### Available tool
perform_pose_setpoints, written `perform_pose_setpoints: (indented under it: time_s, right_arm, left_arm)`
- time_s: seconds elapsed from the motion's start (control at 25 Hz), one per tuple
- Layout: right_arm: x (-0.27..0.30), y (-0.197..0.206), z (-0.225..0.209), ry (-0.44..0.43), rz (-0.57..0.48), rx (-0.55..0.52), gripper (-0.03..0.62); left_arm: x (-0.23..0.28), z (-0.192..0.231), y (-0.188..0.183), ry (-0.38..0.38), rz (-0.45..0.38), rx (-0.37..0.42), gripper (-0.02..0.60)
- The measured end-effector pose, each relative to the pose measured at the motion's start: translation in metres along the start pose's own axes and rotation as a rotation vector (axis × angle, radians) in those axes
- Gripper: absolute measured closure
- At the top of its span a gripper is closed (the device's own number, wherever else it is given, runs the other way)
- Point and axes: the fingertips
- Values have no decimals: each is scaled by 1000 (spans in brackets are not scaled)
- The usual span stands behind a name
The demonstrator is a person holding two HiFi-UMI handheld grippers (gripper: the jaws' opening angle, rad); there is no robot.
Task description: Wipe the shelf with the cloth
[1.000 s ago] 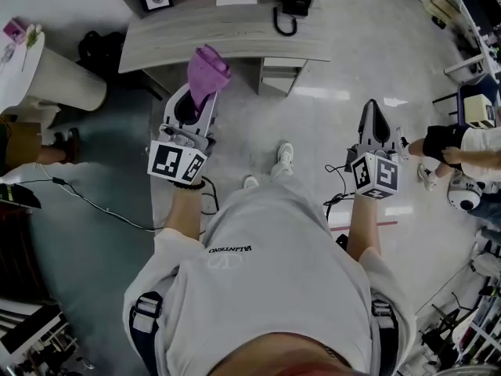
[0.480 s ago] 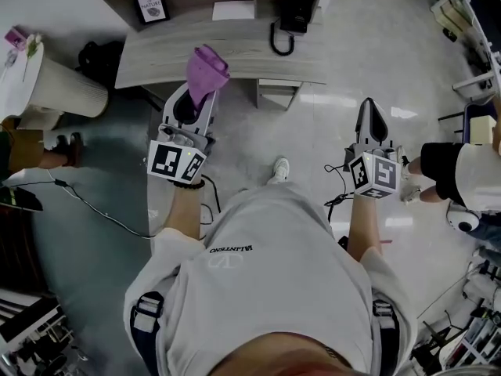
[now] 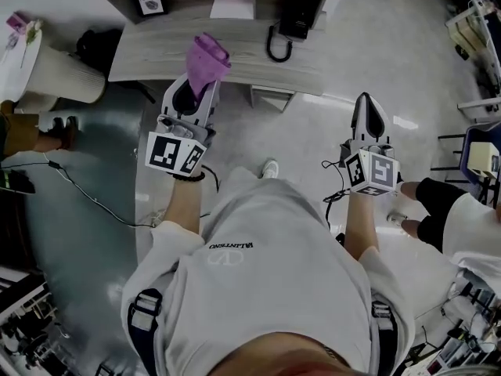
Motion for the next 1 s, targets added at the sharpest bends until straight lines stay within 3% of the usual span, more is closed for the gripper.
perform_pose_setpoints:
  time_s: [0.48,0.76,1.0]
  right_arm:
    - [50,-1,-21,-14,16,-4,594]
    - [100,-10,-32,4,21,-9,594]
    - [167,-26,-31,-9,23,-19,594]
  left_arm:
    - [50,16,13,-2,13,-14,479]
    - [115,31,20,43,23,-7,479]
    - [187,54,39,81,58,-47,479]
Point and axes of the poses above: the fingertips, and each gripper's own axes: x forward along the fingers, z to its left, y out of its underside, and after that the axes turned 10 degrees about z, right-handed
